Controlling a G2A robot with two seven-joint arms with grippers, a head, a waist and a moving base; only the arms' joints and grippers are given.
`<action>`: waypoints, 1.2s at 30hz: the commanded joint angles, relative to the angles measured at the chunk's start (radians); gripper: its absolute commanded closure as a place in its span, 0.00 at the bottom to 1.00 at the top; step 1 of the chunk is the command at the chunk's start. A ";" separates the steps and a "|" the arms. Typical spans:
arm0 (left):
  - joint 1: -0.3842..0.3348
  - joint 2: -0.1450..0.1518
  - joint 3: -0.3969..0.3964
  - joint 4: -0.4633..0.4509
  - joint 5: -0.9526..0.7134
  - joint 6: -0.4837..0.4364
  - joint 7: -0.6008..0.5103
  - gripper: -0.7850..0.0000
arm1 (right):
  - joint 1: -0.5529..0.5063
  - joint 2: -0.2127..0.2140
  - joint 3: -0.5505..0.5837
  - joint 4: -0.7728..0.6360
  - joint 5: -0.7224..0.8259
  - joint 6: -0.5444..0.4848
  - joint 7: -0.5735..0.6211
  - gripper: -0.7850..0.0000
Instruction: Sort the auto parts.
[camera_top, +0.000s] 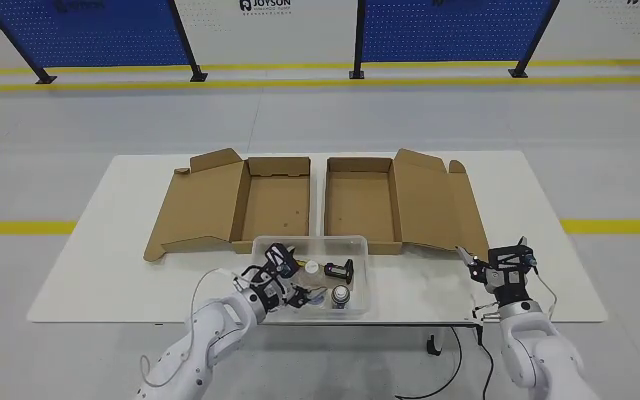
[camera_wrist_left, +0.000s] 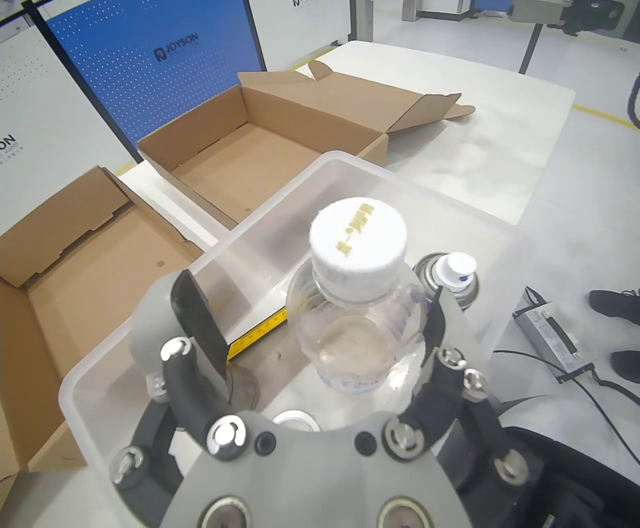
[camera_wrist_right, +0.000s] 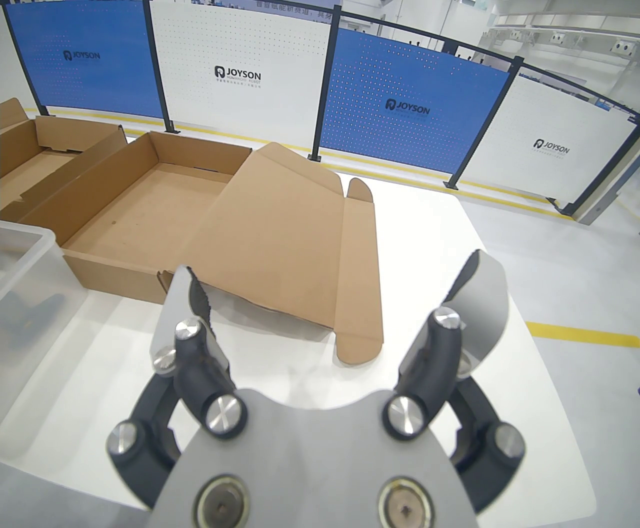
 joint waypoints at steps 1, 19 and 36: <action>0.006 0.001 0.001 -0.010 0.005 -0.006 0.003 0.00 | 0.000 0.000 0.000 0.000 0.000 0.000 0.000 0.00; -0.003 0.001 0.037 -0.028 0.006 -0.031 -0.005 0.13 | 0.000 0.000 0.000 0.000 0.000 0.000 0.000 0.00; -0.014 0.000 0.063 -0.009 0.009 -0.026 -0.003 0.17 | 0.000 0.000 0.000 0.000 0.000 0.000 0.000 0.00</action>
